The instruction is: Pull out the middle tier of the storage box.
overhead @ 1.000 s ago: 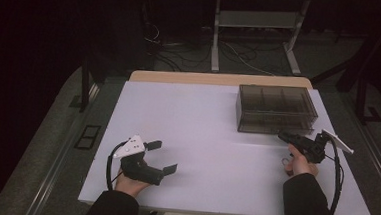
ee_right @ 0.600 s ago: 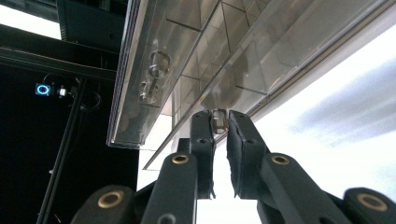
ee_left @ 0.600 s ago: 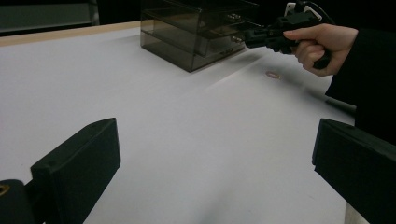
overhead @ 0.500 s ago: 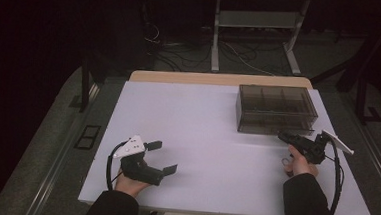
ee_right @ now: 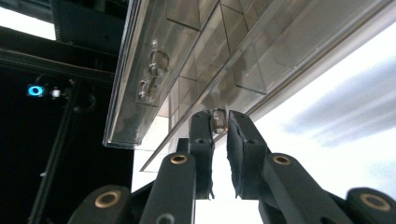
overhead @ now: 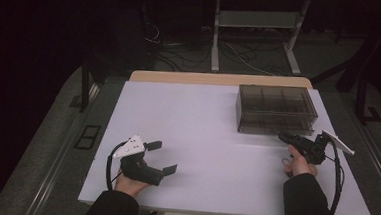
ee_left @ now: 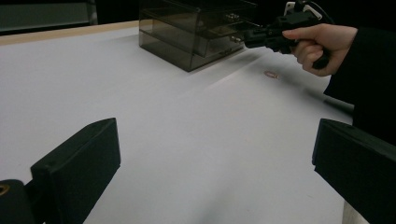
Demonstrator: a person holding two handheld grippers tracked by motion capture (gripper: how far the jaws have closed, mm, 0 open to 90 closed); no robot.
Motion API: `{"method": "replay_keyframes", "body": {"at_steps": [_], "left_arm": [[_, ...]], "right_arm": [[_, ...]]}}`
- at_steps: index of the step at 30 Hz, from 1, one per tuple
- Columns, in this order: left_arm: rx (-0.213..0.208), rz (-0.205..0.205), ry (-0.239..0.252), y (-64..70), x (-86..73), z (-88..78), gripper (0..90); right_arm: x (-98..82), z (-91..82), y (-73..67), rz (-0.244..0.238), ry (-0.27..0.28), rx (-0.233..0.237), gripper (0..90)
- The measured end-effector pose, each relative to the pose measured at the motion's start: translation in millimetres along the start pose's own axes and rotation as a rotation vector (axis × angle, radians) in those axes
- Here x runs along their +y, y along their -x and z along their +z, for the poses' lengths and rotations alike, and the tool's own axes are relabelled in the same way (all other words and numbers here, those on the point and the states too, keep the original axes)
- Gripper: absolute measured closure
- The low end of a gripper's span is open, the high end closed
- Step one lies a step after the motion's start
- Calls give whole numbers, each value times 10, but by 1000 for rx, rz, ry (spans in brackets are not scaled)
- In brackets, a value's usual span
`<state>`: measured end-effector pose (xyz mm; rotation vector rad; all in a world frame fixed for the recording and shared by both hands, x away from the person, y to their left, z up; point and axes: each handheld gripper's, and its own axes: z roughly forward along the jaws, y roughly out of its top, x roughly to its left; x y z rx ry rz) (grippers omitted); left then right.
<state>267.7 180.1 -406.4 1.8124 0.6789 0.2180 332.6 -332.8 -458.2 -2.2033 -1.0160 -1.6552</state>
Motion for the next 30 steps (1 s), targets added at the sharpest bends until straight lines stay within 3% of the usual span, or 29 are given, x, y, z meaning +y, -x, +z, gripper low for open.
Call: {"method": "replay_keyframes", "body": {"at_steps": [5,20,30], "left_arm": [[-4,3,-5,4,1,6,2],[-7,4,-19,7,-8,25,6],[-8,7,-28,8,-7,50,6]], "right_arm": [[-22,-20,-19,-18,4,-32,714],[-75,-118,-114,-50,-17,-33,613],[-21,-320,-194,-188,-94,-112,600]]}}
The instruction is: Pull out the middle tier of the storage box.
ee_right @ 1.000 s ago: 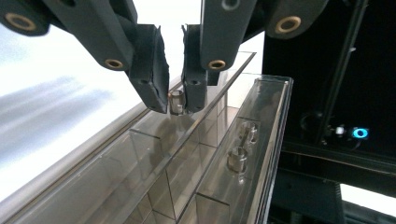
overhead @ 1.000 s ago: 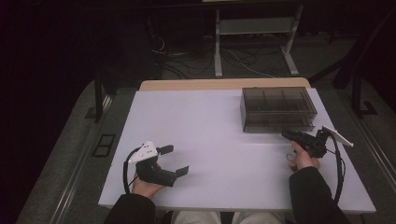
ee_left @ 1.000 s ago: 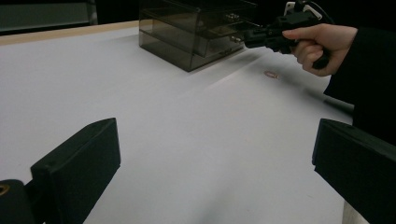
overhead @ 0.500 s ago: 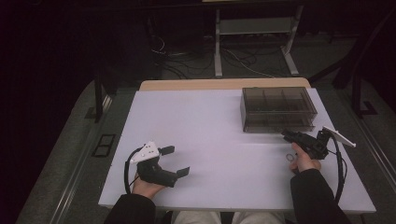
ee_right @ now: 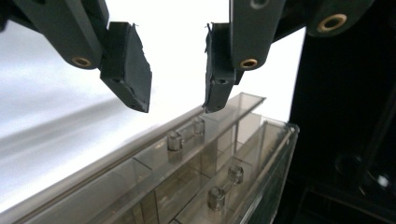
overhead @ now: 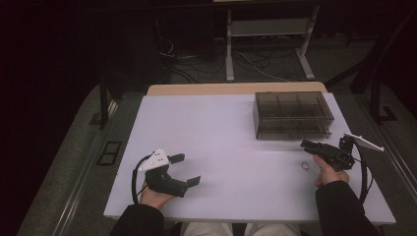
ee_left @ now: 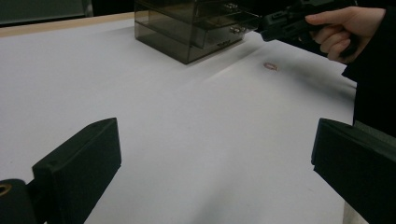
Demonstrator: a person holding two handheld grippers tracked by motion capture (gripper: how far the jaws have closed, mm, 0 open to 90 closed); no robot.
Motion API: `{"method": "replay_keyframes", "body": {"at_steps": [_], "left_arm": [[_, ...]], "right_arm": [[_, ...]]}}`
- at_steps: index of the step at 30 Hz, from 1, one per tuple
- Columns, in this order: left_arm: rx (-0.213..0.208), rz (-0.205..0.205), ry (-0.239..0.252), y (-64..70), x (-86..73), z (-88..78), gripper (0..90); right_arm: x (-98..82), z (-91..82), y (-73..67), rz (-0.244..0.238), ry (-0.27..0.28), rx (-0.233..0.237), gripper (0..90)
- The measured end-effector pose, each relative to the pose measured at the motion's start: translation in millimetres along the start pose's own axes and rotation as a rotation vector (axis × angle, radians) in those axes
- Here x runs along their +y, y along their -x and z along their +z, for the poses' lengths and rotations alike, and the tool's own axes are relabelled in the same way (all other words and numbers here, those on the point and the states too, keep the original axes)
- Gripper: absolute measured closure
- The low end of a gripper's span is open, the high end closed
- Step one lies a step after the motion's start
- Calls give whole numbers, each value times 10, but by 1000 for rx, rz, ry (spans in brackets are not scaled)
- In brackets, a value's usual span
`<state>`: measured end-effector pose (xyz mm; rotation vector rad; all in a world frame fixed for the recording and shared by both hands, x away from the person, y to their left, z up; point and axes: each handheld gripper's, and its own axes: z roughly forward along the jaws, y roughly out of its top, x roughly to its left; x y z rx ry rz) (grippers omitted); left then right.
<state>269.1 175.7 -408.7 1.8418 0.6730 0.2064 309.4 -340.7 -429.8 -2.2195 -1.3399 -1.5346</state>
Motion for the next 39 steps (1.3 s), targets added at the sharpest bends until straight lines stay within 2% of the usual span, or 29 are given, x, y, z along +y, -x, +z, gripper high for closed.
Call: {"method": "replay_keyframes", "body": {"at_steps": [7,14,17,19,22,23,27,30,39], "left_arm": [[1,-3,1,1,-1,6,6],[2,0,4,-2,0,-2,6],[1,2,3,-1,1,0,6],[1,2,3,0,1,1,7],[2,3,3,0,1,1,6],[2,2,3,0,1,1,6],[4,3,0,0,0,3,6],[3,3,-1,1,0,4,6],[8,9,3,5,1,1,6]], "right_arm": [[33,-81,-59,-89,-21,-41,599],[51,-55,-227,-203,-90,-94,595],[60,-42,-322,-274,-126,-126,592],[76,-40,-388,-296,-153,-140,586],[105,-39,-457,-322,-187,-150,573],[117,-34,-464,-352,-191,-153,570],[141,-45,-526,-403,-216,-166,563],[165,-70,-579,-429,-239,-171,562],[296,-146,-749,-577,-274,-177,549]]}}
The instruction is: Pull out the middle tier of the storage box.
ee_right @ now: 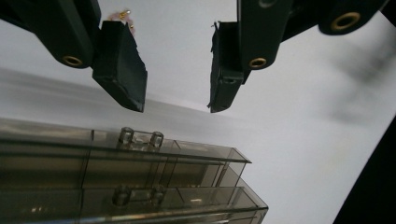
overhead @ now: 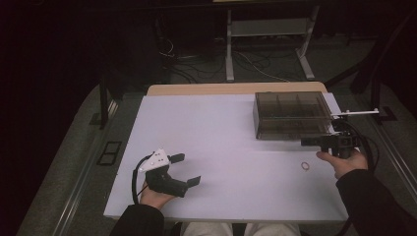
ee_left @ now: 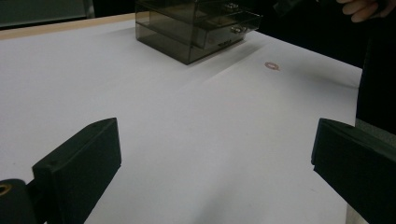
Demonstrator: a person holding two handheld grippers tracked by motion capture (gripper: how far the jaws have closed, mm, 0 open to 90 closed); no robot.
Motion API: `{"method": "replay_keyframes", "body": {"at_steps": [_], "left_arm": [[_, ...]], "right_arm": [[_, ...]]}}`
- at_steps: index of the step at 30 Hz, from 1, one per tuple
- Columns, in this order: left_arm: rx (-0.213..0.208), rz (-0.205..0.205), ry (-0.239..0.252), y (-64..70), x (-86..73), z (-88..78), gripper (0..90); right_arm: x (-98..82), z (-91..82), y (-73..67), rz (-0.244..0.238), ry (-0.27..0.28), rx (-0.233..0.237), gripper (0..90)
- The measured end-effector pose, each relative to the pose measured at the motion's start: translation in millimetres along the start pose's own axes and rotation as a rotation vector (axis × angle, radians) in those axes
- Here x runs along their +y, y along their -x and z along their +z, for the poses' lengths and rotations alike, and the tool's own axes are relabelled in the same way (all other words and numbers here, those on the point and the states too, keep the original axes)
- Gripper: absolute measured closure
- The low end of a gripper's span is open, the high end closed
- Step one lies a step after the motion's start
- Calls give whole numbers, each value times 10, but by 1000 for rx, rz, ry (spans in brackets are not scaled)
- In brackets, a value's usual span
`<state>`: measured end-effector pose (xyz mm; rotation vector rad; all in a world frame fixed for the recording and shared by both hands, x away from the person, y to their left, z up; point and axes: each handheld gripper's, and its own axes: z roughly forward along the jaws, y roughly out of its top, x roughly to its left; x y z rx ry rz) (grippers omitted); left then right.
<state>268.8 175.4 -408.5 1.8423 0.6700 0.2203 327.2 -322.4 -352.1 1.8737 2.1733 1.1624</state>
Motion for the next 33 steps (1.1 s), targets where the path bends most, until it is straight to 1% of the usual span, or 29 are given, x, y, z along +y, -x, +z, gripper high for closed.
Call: {"method": "replay_keyframes", "body": {"at_steps": [1,4,6,8,10,11,12,17,21,25,28,31,33], "left_arm": [[0,-1,0,-1,0,1,6],[1,0,0,-2,0,2,6],[0,0,0,2,0,1,6],[1,0,0,2,0,0,6],[3,0,-2,0,-2,2,6],[3,1,-1,0,-2,3,6],[2,2,-1,1,-1,2,6],[2,3,0,5,-1,7,6],[4,6,2,1,2,5,6],[10,4,8,-4,4,-2,6],[10,4,9,-5,4,-2,6],[11,5,7,-5,4,-1,6],[11,4,9,-5,4,-2,6]], "right_arm": [[21,-10,-6,-19,-5,-2,544],[94,-34,-24,-54,-23,-6,538],[150,-60,-23,-70,-22,1,534],[195,-90,-23,-98,-22,9,518],[259,-128,-38,-124,-28,7,507],[282,-144,-48,-139,-28,-2,505],[313,-164,-62,-166,-25,-7,503],[455,-228,-131,-251,-31,-10,482],[543,-211,-153,-336,-43,11,472],[594,-163,-142,-422,-52,57,458],[613,-124,-114,-455,-56,94,444],[619,-104,-85,-496,-50,108,442],[618,-99,-65,-511,-35,110,441]]}}
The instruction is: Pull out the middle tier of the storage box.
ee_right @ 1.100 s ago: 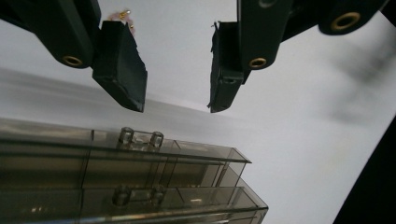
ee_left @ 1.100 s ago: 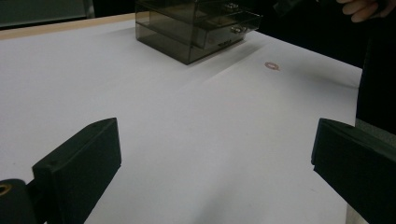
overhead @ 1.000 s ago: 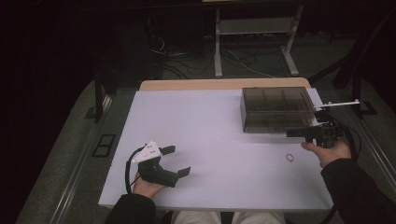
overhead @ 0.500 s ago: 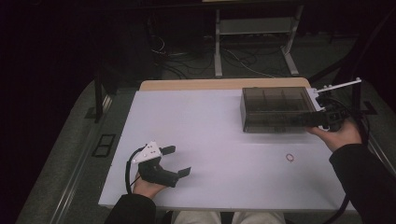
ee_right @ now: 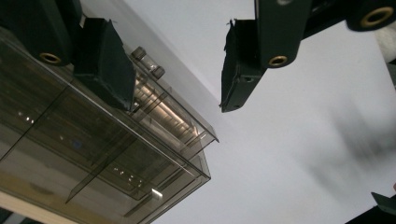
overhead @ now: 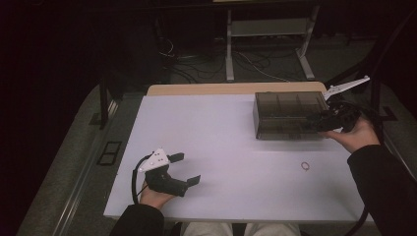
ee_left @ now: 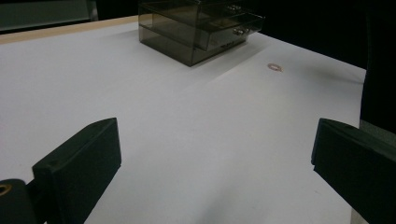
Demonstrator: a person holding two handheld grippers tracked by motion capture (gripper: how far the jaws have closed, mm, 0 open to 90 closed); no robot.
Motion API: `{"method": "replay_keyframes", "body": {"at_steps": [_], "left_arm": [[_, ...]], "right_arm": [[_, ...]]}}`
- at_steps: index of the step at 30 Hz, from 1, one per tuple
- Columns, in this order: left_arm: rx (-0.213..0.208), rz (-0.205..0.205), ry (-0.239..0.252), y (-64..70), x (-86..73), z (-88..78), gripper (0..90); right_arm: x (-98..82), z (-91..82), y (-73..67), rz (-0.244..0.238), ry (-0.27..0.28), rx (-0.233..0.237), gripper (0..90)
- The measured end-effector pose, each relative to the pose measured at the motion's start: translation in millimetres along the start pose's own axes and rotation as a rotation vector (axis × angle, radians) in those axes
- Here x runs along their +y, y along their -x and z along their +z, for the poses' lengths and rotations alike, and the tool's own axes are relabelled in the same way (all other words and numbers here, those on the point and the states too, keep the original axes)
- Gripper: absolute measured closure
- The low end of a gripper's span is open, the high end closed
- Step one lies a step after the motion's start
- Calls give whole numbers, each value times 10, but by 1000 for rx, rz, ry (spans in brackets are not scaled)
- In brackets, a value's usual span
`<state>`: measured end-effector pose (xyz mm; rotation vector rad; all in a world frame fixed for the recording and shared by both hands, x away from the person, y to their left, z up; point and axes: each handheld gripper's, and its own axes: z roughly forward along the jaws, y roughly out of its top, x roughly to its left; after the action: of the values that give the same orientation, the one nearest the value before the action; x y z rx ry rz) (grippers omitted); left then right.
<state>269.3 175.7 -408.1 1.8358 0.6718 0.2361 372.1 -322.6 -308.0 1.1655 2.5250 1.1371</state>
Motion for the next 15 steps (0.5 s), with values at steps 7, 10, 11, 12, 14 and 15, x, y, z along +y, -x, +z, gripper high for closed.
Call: {"method": "replay_keyframes", "body": {"at_steps": [7,10,11,12,14,15], "left_arm": [[1,0,1,0,0,1,6],[2,2,1,-2,3,1,6],[1,2,2,-3,3,0,6],[2,2,1,-3,3,0,6],[2,2,1,-4,3,0,6],[2,3,1,-4,3,-1,6]], "right_arm": [[-75,46,103,-45,29,24,441],[-106,80,129,-81,38,43,457],[-120,85,138,-86,55,62,465],[-134,92,144,-90,68,71,466],[-154,125,157,-102,78,79,472],[-164,148,165,-102,77,87,481]]}}
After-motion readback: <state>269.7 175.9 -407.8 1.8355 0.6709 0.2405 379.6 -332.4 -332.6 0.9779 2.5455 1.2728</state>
